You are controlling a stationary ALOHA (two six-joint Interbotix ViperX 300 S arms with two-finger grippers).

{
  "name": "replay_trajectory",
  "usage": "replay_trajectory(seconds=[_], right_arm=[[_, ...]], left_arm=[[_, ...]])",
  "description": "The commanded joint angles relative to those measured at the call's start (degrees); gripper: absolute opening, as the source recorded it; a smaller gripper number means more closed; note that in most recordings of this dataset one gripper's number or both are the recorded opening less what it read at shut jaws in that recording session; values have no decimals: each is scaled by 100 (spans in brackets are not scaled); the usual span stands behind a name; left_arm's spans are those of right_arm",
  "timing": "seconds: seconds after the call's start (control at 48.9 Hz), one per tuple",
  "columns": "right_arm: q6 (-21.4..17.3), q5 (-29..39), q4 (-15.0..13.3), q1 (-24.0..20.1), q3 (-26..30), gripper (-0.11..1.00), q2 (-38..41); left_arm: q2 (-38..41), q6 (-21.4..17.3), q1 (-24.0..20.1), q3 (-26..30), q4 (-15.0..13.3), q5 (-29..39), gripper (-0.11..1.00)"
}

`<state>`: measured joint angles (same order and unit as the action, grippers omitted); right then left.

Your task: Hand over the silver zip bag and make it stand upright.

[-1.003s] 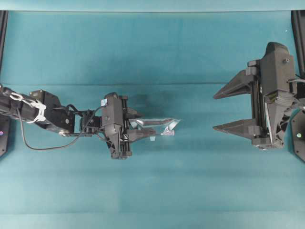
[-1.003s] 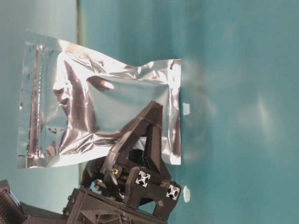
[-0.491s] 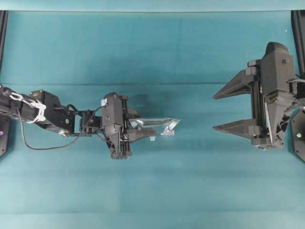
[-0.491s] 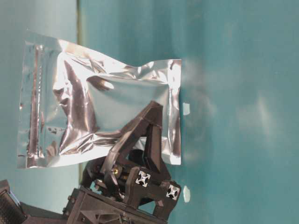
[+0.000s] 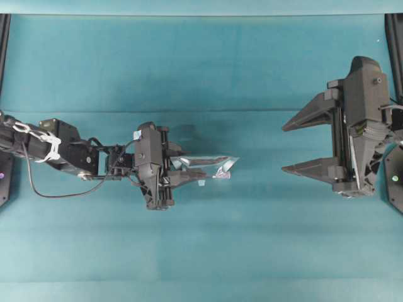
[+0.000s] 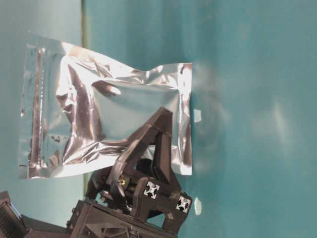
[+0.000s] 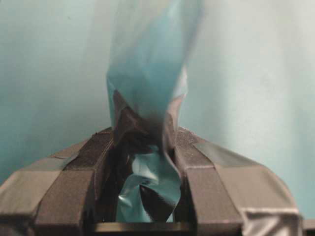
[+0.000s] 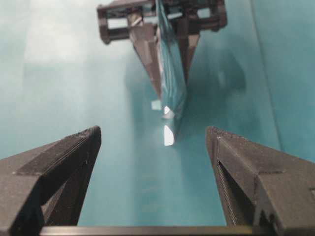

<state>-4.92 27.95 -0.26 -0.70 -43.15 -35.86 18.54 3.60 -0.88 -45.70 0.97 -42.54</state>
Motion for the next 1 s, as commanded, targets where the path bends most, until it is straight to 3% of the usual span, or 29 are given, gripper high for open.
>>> replay_trajectory(seconds=[0.0,0.983], right_arm=[[-53,-53,9,-9,62,94,-35],[-44,-53,9,-9,0,94,-35]], left_arm=[[-18,9,70,18,18,-9,30],[-18,9,79,35,18,88,30]])
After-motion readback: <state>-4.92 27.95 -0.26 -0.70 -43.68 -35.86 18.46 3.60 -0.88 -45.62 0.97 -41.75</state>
